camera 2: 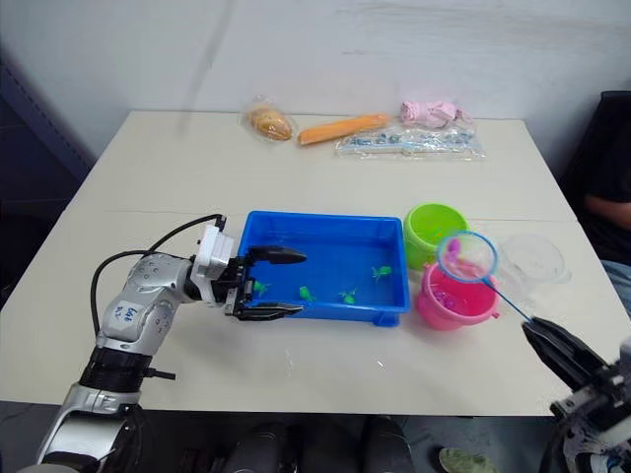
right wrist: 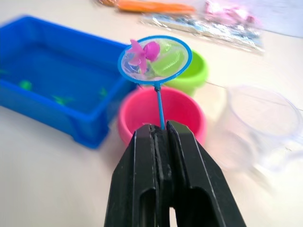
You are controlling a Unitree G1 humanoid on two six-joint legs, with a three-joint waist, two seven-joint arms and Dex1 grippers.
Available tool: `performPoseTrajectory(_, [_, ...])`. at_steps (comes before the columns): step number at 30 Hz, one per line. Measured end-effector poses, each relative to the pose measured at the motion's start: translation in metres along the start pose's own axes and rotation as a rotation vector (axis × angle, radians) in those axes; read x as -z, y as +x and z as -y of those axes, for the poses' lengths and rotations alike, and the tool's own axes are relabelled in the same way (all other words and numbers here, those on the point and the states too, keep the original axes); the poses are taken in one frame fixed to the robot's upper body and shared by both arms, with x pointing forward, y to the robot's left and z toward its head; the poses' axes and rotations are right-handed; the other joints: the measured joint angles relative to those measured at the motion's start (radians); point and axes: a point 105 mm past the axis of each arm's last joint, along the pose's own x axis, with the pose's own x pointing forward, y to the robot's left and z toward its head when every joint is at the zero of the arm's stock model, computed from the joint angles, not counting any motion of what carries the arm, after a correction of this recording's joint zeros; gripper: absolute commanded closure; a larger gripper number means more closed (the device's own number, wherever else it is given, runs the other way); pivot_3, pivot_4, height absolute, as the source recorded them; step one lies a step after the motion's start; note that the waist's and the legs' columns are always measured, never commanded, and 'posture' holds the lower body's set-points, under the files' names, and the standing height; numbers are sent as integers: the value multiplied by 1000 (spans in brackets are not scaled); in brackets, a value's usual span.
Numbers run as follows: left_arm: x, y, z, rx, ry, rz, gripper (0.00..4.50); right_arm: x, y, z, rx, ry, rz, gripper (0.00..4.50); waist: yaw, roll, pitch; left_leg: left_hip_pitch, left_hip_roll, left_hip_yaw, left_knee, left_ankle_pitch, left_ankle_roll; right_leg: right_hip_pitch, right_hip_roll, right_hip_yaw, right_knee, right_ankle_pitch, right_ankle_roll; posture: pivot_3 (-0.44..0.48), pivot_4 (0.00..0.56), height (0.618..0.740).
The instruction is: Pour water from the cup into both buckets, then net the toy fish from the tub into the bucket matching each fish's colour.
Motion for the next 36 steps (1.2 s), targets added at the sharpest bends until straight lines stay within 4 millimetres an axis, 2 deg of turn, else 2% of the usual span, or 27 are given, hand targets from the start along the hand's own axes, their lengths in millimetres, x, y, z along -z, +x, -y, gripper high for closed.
performPoseTrajectory(7, [-3, 5, -2, 5, 19, 5, 48, 27, -5, 14, 71, -212, -50, 4500, 0, 0, 0, 0, 1, 0, 0, 0, 0, 0, 0, 1, 0, 0, 0, 0, 150, 740])
performPoseTrajectory(11, [-3, 6, -3, -9, 18, 8, 48, 42, 6, 13, 64, -357, -67, 4500, 0, 1, 0, 1, 1, 0, 0, 0, 0, 0, -1, 1, 1, 0, 0, 0, 150, 740])
performPoseTrajectory(17, [-2, 6, -5, -30, 18, 6, 48, 40, 15, 21, 126, -616, -51, 4500, 1, 1, 0, 1, 1, 0, 0, 0, -1, 0, -1, 1, 1, 0, -1, 0, 150, 740])
performPoseTrajectory(21, [-2, 5, -6, -43, 18, 1, 48, 30, 20, 18, 98, -808, -27, 4500, 1, 1, 0, 1, 1, 0, 0, 0, -1, 0, -1, 1, 1, 0, -1, 0, 150, 740])
performPoseTrajectory(27, [-2, 5, -6, -46, 16, -2, 48, 30, 24, 16, 76, -1006, -41, 4500, 0, 1, 0, 1, 1, 0, 1, 1, -1, 0, -1, 1, 1, 0, -1, 0, 150, 740])
performPoseTrajectory(36, [-2, 5, -6, -45, 15, -3, 48, 35, 20, 17, 69, -1280, -48, 4500, 0, 1, 0, 1, 1, 0, 1, 1, -1, 0, -1, 1, 1, 0, -1, 0, 150, 740])
